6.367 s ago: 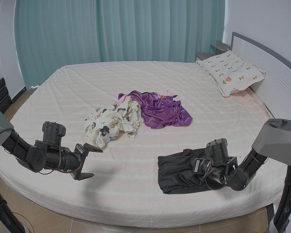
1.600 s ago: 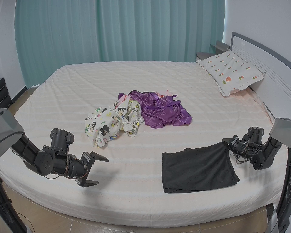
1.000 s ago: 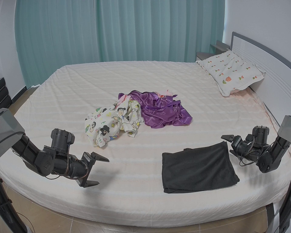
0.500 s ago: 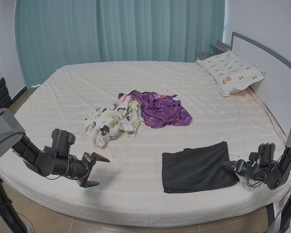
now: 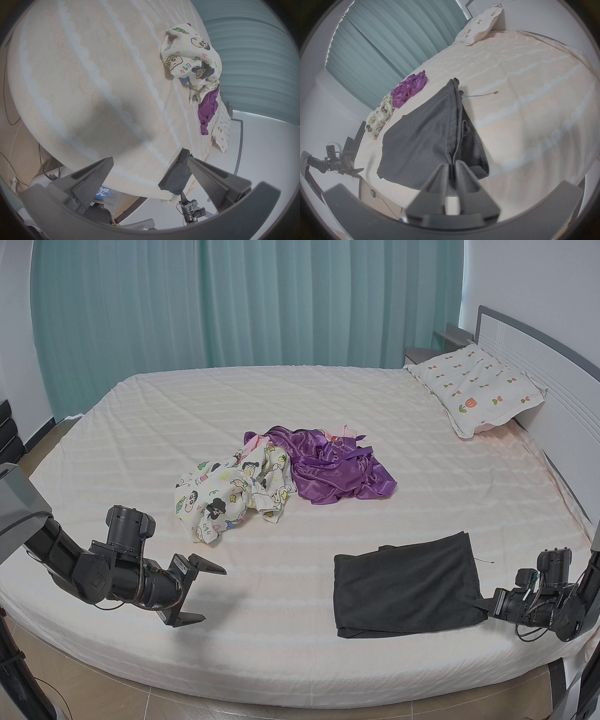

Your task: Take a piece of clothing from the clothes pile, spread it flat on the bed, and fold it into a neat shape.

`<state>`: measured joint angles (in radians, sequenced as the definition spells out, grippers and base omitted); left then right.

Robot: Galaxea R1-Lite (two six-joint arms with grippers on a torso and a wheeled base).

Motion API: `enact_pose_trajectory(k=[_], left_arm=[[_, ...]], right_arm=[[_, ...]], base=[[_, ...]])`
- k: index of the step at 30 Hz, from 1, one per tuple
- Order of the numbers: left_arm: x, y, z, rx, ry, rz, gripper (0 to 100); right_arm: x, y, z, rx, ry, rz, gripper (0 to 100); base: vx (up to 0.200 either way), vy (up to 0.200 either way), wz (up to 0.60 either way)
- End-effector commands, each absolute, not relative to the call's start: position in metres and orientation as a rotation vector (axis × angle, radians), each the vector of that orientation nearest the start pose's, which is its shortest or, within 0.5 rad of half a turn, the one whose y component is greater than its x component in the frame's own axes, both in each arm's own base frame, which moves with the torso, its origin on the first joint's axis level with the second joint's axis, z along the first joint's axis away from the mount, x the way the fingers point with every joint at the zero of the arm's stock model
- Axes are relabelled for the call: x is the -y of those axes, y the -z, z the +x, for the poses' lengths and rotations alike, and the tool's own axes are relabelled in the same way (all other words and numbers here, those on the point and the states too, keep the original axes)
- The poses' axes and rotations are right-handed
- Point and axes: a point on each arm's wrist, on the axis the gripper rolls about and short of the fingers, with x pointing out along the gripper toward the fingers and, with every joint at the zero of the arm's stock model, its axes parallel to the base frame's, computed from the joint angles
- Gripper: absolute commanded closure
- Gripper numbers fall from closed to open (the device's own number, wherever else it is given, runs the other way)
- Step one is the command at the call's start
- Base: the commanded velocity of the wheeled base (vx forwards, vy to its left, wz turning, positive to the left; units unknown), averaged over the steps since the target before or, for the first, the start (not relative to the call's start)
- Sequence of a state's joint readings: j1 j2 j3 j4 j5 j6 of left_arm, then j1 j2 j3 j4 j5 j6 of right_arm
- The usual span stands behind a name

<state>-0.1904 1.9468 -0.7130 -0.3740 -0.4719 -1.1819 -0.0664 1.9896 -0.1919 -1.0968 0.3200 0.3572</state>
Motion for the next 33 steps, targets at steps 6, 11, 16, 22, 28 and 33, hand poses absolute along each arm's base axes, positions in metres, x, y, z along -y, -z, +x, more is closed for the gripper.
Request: enact_pose_trajectory(k=[6, 11, 16, 22, 28, 33], left_arm=[[0.068, -0.063, 0.297, -1.139, 0.034, -1.185, 0], [0.068, -0.063, 0.297, -1.139, 0.034, -1.185, 0], [0.068, -0.063, 0.297, -1.139, 0.034, -1.185, 0], [0.068, -0.063, 0.297, -1.138, 0.033, -1.184, 0], [0.068, -0.063, 0.297, -1.138, 0.033, -1.184, 0], [0.068, -0.063, 0.297, -1.140, 0.032, -1.184, 0]], right_arm=[[0.025, -0.013, 0.225, -0.763, -0.076, 0.414, 100], [0.028, -0.014, 0.222, -0.760, -0.073, 0.397, 100], [0.029, -0.011, 0.218, -0.775, -0.087, 0.378, 100], [0.031, -0.015, 0.221, -0.742, -0.102, 0.380, 0], [0.040, -0.029, 0.243, -0.642, -0.102, 0.550, 0], [0.043, -0.032, 0.290, -0.580, -0.081, 0.789, 0]], base=[[0.000, 0.000, 0.00], [0.000, 0.000, 0.00], [0.000, 0.000, 0.00], [0.000, 0.000, 0.00], [0.000, 0.000, 0.00], [0.000, 0.000, 0.00]])
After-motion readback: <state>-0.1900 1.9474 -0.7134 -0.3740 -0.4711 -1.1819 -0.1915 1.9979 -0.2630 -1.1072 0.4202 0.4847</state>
